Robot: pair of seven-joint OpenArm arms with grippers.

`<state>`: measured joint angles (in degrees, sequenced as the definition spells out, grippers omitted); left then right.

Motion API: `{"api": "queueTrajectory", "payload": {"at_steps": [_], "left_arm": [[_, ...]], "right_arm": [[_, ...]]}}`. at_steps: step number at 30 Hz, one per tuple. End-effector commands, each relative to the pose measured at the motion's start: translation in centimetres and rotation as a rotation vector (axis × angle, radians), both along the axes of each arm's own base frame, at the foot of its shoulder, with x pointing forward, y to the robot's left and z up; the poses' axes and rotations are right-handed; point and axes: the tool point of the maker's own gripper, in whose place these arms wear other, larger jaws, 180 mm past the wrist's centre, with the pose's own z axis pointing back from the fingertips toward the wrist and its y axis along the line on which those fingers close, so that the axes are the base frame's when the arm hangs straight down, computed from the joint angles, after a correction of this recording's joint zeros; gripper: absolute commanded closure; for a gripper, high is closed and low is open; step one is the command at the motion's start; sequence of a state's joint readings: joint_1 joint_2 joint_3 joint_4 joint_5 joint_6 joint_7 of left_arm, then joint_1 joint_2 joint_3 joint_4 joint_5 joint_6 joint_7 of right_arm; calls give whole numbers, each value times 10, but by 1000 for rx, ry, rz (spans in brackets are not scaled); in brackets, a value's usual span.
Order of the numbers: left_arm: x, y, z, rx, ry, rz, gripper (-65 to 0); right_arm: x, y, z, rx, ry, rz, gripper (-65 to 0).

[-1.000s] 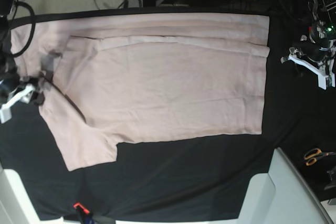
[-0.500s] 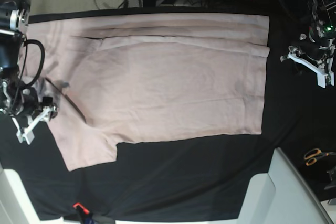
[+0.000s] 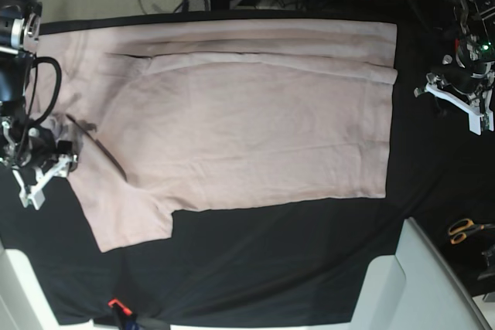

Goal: Fold the T-shirt properly

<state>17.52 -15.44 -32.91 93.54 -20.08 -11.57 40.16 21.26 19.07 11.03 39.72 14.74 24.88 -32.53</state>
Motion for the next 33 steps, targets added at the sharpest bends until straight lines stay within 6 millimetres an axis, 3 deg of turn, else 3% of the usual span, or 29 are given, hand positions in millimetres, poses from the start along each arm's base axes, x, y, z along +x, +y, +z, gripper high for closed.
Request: {"api": "queueTrajectory", "payload": {"at_steps": [1,5,11,15,25,33], "left_arm": [[7,6,13,24,-38,-3,-247],[8,6,14,20,-43,-3,-247],[8,6,14,20,-43,-2,-247],[11,6,15,20,-50,-2,-247],[69,22,5,-80,-101,86,-250],[70,21,4,-87,-99,89,-250]], "right_arm": [[18,-10,19,-10,-61,-9,-354],[19,-3,17,0,-61,-3,-330],[20,7,14,17,-61,3,-102],[23,7,16,19,-80,-1,-20],[25,6,18,21,-109,-9,-5],[34,5,37,-13,-179,14,-3]]}}
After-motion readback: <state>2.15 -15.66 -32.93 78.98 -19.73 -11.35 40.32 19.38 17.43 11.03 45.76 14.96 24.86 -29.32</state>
